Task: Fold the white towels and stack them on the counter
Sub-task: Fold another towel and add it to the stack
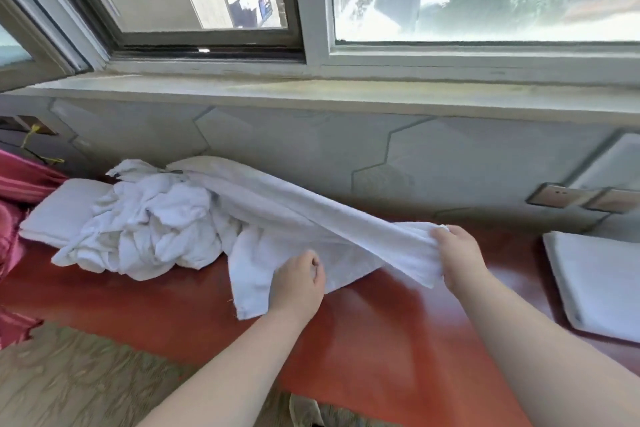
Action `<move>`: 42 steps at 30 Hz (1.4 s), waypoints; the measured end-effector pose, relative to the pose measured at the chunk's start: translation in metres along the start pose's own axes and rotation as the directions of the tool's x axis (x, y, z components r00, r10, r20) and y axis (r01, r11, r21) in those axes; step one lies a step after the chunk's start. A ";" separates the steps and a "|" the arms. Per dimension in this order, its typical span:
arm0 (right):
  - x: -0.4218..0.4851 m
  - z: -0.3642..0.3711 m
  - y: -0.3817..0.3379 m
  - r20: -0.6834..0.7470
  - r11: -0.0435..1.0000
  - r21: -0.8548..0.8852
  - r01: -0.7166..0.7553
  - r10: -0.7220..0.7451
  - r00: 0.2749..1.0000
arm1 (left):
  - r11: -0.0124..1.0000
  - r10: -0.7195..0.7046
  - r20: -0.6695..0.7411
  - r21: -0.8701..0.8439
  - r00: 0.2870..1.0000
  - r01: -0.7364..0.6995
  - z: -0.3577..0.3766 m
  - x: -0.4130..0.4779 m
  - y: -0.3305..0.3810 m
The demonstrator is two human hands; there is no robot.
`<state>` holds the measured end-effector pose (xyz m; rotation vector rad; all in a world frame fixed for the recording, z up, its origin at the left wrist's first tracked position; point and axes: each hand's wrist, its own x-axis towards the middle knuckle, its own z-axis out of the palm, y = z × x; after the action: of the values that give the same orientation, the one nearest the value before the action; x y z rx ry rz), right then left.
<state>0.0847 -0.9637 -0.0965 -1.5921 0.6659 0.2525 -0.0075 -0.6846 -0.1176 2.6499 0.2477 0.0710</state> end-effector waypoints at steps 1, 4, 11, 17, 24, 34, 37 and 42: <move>-0.001 -0.017 -0.003 0.003 0.996 0.081 -0.043 0.043 0.999 | 0.997 0.029 -0.045 0.066 0.999 -0.026 0.003 0.002 0.012; -0.001 -0.061 -0.009 0.005 0.990 0.138 0.013 -0.014 1.000 | 0.967 -0.005 -0.044 0.255 0.999 0.016 0.007 0.016 0.036; -0.021 -0.117 -0.028 0.092 0.993 0.045 0.105 -0.109 0.990 | 0.935 0.014 0.300 0.335 0.954 -0.119 0.011 0.067 0.076; -0.048 -0.134 -0.021 0.147 0.995 0.007 0.099 -0.099 0.984 | 0.871 0.261 0.473 0.260 0.842 -0.416 0.034 0.070 0.110; -0.075 -0.131 -0.020 0.078 0.992 0.032 0.125 -0.127 0.989 | 0.771 0.373 0.583 0.238 0.722 -0.590 0.056 0.099 0.115; -0.056 -0.106 -0.001 -0.355 0.959 0.282 0.034 0.071 0.932 | 0.766 0.354 0.615 0.241 0.704 -0.596 0.036 0.160 0.043; -0.051 -0.090 0.006 -0.350 0.882 0.469 0.033 0.152 0.924 | 0.785 0.422 0.570 0.159 0.705 -0.598 0.028 0.159 0.039; -0.056 -0.092 0.015 -0.352 0.728 0.685 0.028 0.297 0.888 | 0.865 0.448 0.479 -0.018 0.755 -0.502 0.011 0.148 0.040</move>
<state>0.0114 -1.0377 -0.0658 -0.8739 1.0902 -0.2508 0.1454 -0.6970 -0.1076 2.6705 -0.6119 -0.4332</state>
